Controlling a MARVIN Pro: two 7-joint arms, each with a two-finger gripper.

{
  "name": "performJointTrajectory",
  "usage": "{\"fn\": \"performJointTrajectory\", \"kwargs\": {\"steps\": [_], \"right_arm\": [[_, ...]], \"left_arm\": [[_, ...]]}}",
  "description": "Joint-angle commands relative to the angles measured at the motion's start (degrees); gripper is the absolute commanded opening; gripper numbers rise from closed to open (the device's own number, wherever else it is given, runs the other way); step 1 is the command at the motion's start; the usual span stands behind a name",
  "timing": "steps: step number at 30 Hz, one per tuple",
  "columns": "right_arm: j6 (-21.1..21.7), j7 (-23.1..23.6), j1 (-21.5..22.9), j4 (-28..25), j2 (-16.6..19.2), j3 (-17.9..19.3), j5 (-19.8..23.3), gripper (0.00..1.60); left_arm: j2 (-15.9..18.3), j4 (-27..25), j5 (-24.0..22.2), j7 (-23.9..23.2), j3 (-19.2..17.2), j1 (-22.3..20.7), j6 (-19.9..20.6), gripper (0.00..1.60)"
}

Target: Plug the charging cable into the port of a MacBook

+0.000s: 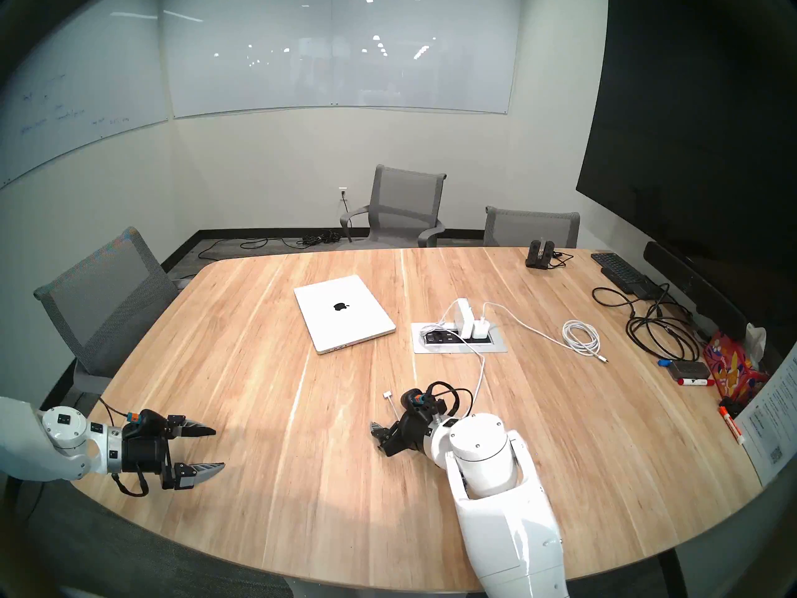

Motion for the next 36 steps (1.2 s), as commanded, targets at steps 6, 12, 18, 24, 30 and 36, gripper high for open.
{"fn": "performJointTrajectory", "kwargs": {"steps": [6, 12, 18, 24, 30, 36], "right_arm": [[0.31, 0.56, 1.03, 0.13, 0.14, 1.81, 1.20, 1.60], [-0.57, 1.44, 2.02, 2.14, 0.57, 2.46, 1.81, 1.60], [-0.61, 1.85, 2.00, 2.38, 0.20, 2.14, 1.64, 1.32], [-1.18, 2.27, 2.42, 3.58, 0.39, 2.12, 1.77, 1.17], [-0.97, 2.66, 2.59, 3.82, 0.30, 1.87, 1.88, 0.80], [-1.68, 2.81, 3.35, 5.80, 0.16, 1.55, 2.04, 0.77]], "left_arm": [[-0.06, 0.01, -0.01, 0.03, -0.34, -0.32, -0.06, 1.60], [-0.05, 0.01, -0.01, 0.03, -0.34, -0.32, -0.06, 1.60], [-0.05, 0.01, -0.01, 0.03, -0.34, -0.31, -0.06, 1.60], [-0.05, 0.01, -0.01, 0.03, -0.34, -0.31, -0.06, 1.60], [-0.05, 0.01, -0.01, 0.03, -0.34, -0.32, -0.06, 1.60], [-0.06, 0.01, -0.01, 0.03, -0.34, -0.32, -0.06, 1.60]]}}
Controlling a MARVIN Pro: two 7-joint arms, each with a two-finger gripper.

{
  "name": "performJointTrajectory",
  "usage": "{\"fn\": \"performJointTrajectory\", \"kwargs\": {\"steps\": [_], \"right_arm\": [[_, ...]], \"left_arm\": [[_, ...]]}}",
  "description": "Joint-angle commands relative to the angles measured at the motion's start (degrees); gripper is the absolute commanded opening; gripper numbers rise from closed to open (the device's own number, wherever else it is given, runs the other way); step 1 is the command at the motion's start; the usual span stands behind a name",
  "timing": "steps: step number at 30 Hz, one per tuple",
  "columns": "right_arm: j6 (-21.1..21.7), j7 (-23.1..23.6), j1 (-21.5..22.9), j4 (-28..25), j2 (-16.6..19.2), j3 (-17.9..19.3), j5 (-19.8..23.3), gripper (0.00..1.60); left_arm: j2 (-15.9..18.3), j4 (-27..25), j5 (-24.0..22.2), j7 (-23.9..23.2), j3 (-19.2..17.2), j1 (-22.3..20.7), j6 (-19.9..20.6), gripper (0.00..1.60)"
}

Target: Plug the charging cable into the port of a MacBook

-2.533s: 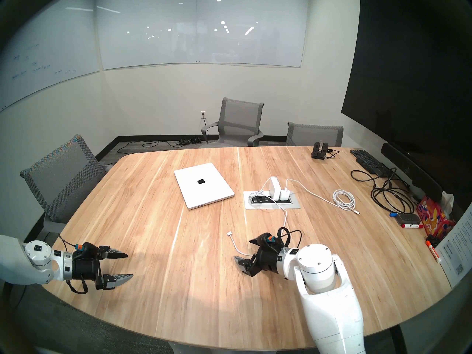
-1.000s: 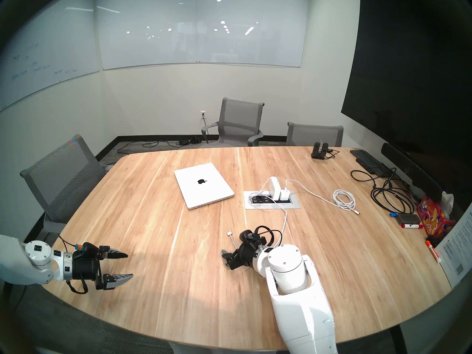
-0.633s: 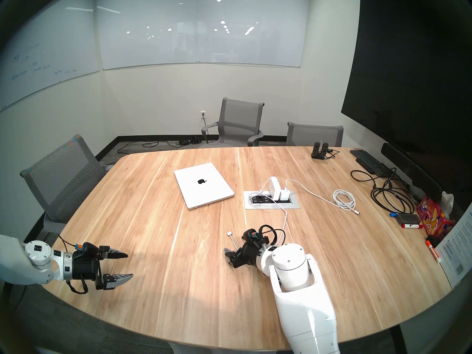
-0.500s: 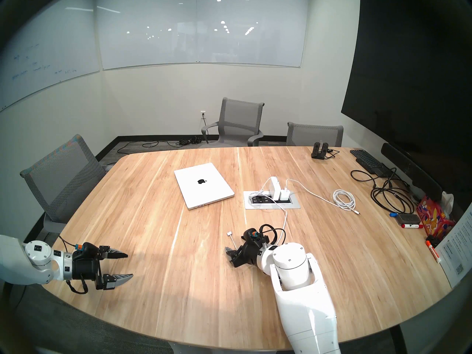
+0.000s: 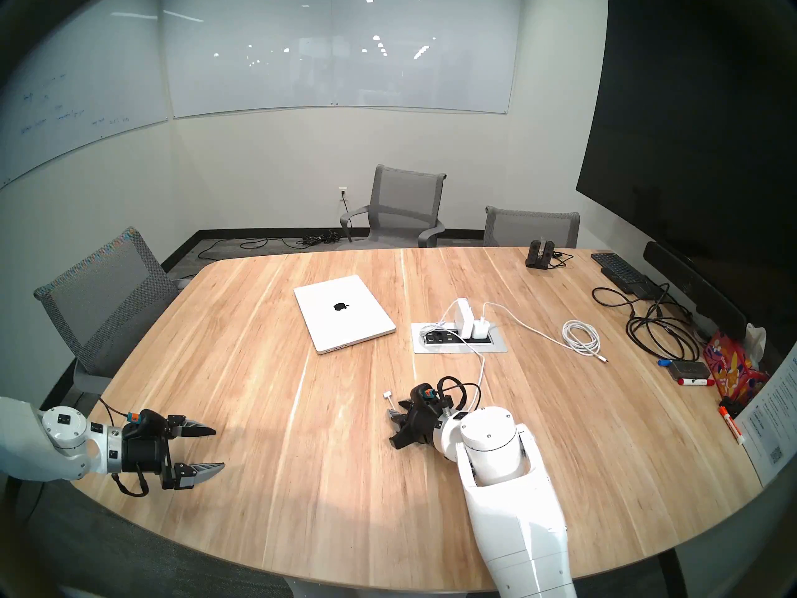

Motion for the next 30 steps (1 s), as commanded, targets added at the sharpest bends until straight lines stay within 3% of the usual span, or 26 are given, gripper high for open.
{"fn": "performJointTrajectory", "kwargs": {"steps": [1, 30], "right_arm": [[0.30, 0.55, 0.11, 1.09, -0.52, -1.18, -0.03, 0.77], [-1.71, -0.47, 2.28, 6.12, -2.01, -2.69, -0.45, 0.70]], "left_arm": [[-0.06, 0.01, -0.01, 0.03, -0.34, -0.32, -0.06, 1.60], [-0.06, 0.01, -0.02, 0.03, -0.32, -0.33, -0.07, 1.60]]}}
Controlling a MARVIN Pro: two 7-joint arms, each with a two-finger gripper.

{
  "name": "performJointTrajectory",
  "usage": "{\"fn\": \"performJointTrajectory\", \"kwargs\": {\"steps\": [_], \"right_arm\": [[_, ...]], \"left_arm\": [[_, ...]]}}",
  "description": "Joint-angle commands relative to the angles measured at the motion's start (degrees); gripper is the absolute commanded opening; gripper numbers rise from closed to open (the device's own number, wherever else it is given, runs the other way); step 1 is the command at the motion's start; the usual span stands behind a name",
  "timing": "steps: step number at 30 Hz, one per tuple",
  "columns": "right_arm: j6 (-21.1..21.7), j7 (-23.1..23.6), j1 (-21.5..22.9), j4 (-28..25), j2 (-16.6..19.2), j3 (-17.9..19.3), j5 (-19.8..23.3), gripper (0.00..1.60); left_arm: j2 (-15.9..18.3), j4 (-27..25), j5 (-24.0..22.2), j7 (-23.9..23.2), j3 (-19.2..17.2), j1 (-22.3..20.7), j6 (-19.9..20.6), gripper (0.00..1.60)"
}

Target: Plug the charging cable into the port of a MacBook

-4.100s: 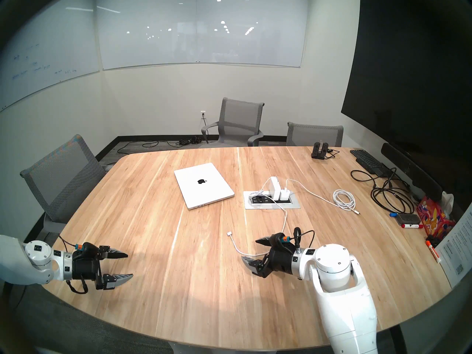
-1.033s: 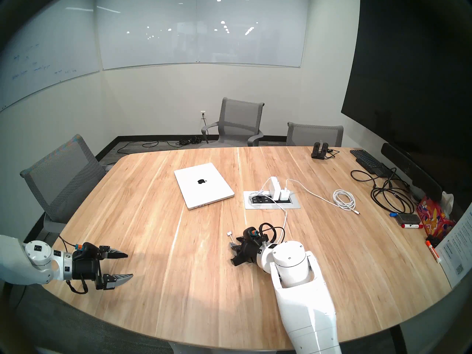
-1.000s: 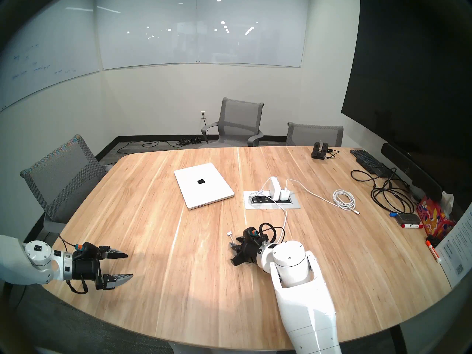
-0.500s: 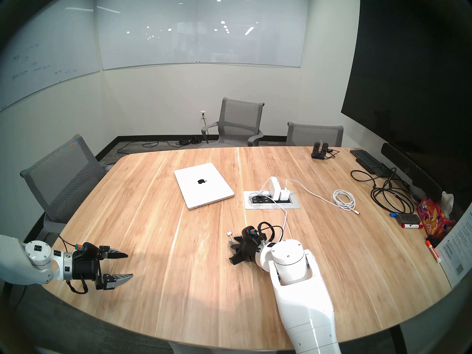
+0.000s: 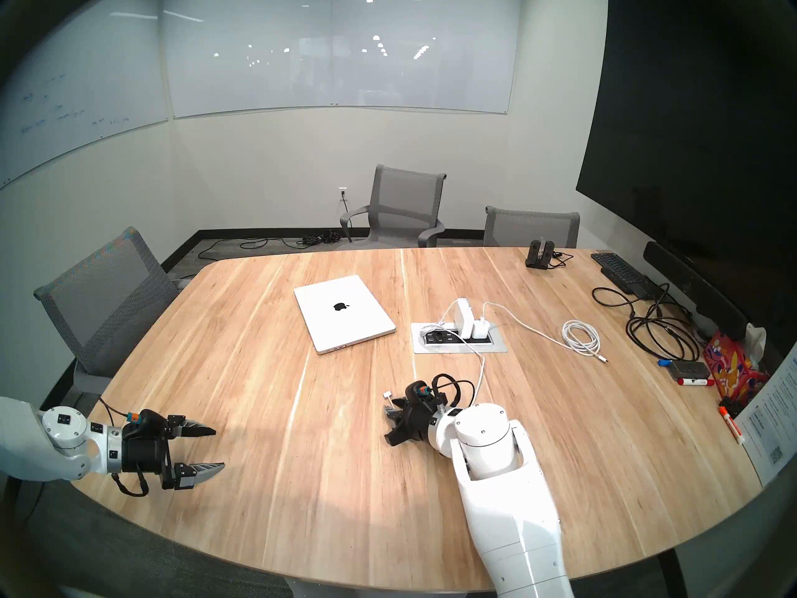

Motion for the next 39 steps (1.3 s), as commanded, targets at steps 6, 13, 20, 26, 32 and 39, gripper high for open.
{"fn": "performJointTrajectory", "kwargs": {"steps": [6, 13, 20, 26, 32, 39], "right_arm": [[-0.39, -0.68, -0.43, 2.83, -1.94, -2.33, -0.83, 0.63], [-0.52, -0.87, -0.83, 2.67, -2.09, -2.36, -0.94, 0.59], [-0.62, -1.02, -1.26, 2.36, -2.22, -2.14, -0.98, 0.43], [-0.34, -0.95, -1.73, 1.67, -2.29, -2.24, -0.95, 0.38], [-0.18, -0.90, -2.01, 1.46, -2.18, -2.79, -0.55, 0.00], [1.18, -1.93, -1.82, 1.22, -2.19, -4.10, 2.59, 0.00]], "left_arm": [[-0.06, 0.02, -0.01, 0.03, -0.32, -0.33, -0.07, 1.60], [-0.06, 0.02, -0.01, 0.03, -0.32, -0.33, -0.07, 1.60], [-0.06, 0.02, -0.01, 0.03, -0.32, -0.33, -0.07, 1.60], [-0.06, 0.02, -0.01, 0.03, -0.32, -0.33, -0.07, 1.60], [-0.06, 0.02, -0.02, 0.03, -0.32, -0.33, -0.07, 1.60], [-0.07, 0.02, -0.02, 0.03, -0.31, -0.33, -0.07, 1.60]]}}
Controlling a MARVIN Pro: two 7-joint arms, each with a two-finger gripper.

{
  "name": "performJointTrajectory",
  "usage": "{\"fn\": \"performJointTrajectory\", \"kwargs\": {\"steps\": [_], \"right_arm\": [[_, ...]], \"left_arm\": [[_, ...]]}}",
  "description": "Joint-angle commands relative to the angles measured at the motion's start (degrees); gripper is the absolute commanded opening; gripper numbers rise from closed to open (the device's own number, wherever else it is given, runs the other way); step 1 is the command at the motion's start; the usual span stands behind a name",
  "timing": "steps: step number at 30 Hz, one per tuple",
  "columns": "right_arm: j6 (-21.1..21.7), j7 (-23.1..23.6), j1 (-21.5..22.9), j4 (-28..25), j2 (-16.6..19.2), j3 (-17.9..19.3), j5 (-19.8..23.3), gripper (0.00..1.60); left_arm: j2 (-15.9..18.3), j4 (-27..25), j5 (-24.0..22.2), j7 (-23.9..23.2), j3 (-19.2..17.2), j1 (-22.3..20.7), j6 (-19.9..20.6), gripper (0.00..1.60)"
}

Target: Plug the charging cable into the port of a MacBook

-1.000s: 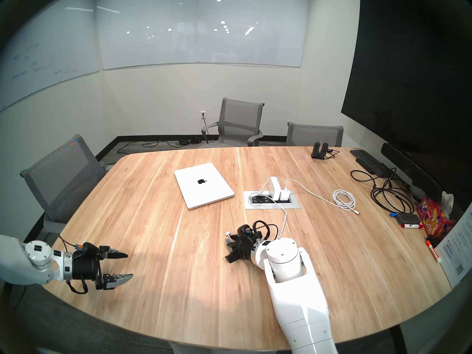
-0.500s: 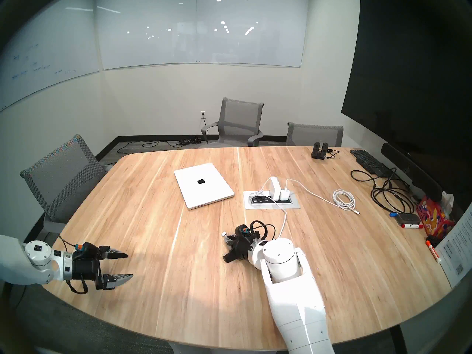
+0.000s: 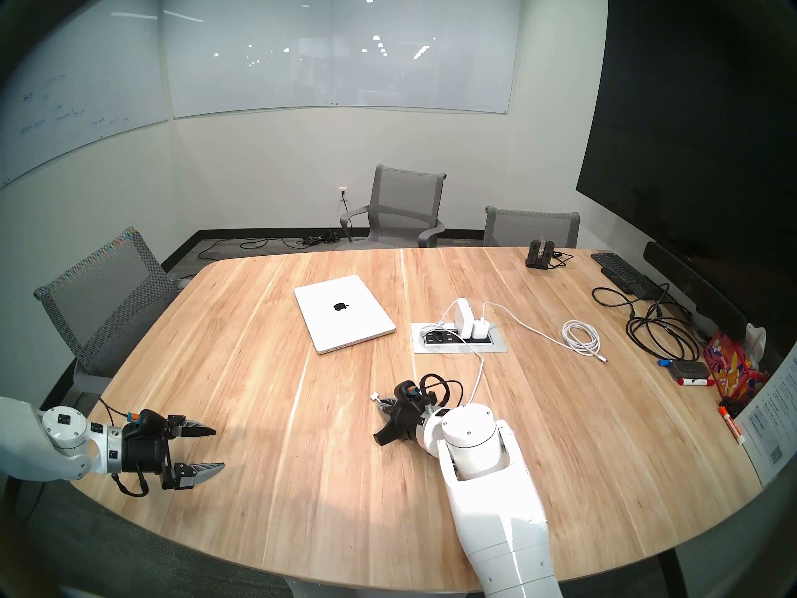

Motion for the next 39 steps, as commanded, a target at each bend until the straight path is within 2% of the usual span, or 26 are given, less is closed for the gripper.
{"fn": "performJointTrajectory", "kwargs": {"steps": [1, 6, 16, 27, 39], "right_arm": [[2.01, -0.63, -1.76, 0.43, -0.44, -2.80, 2.91, 0.00], [5.02, -3.98, -0.64, 0.03, -0.21, -4.69, 8.17, 0.00], [6.55, -11.27, 2.67, 1.61, -0.28, -9.02, 13.79, 0.00], [5.02, -19.75, 5.43, 6.00, -0.52, -12.49, 18.28, 0.00], [2.37, -25.06, 8.16, 10.46, -1.20, -14.84, 21.55, 0.00]], "left_arm": [[-0.07, 0.02, -0.01, 0.03, -0.33, -0.33, -0.07, 1.60], [-0.07, 0.02, -0.01, 0.03, -0.33, -0.33, -0.07, 1.60], [-0.07, 0.02, -0.01, 0.03, -0.32, -0.33, -0.07, 1.60], [-0.06, 0.01, -0.01, 0.03, -0.33, -0.33, -0.07, 1.60], [-0.06, 0.01, -0.01, 0.03, -0.34, -0.33, -0.07, 1.60]]}}
